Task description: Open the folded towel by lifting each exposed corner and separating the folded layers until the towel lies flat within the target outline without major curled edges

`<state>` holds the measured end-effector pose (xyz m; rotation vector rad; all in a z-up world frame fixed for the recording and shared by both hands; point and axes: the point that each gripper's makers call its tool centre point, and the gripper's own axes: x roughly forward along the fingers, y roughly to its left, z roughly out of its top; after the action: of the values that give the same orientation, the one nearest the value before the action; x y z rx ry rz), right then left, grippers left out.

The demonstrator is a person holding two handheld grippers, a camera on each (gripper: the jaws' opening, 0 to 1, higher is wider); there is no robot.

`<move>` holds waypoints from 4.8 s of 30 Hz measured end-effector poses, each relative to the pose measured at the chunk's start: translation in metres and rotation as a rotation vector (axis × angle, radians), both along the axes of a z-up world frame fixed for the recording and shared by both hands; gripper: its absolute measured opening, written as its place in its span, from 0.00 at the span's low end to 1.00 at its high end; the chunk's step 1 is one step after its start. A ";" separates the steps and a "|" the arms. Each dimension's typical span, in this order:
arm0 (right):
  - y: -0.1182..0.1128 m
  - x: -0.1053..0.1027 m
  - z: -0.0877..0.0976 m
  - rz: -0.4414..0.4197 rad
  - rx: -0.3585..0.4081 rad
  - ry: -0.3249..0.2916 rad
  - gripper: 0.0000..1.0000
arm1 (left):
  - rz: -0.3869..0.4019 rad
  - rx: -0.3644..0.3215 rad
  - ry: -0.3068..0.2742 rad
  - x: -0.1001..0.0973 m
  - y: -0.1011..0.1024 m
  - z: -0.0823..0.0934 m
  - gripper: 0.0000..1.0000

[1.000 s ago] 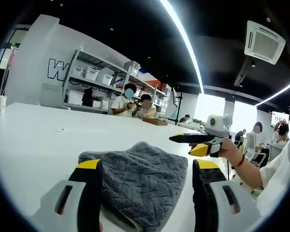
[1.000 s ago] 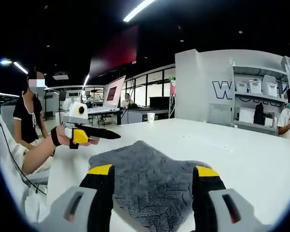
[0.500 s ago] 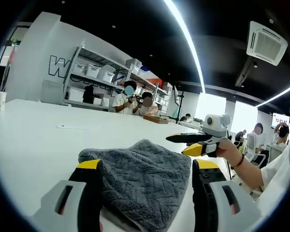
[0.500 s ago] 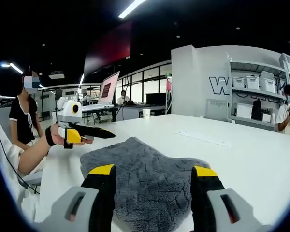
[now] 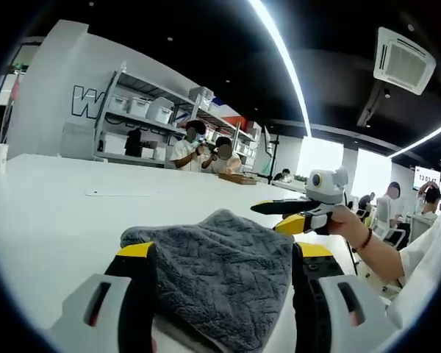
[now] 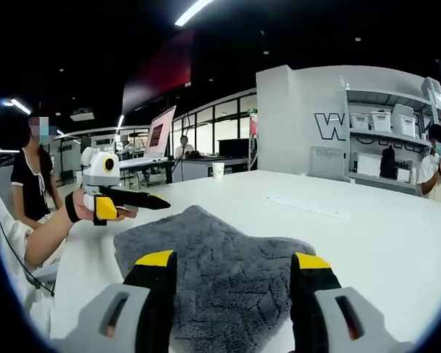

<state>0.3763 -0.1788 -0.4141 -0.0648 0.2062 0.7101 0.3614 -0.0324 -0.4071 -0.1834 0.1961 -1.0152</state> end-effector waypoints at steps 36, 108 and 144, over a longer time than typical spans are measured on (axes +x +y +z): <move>-0.015 0.027 -0.008 -0.056 -0.001 0.026 0.58 | 0.088 0.051 0.006 0.032 -0.002 -0.008 0.68; -0.010 0.045 -0.033 -0.123 0.117 0.176 0.26 | 0.184 0.120 0.078 0.065 0.010 -0.044 0.37; -0.016 0.059 -0.015 -0.121 0.177 0.155 0.00 | 0.169 0.104 -0.012 0.067 0.007 -0.024 0.03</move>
<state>0.4354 -0.1946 -0.4295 0.1713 0.2917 0.6104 0.4287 -0.0253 -0.4315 -0.0972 0.2180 -0.8356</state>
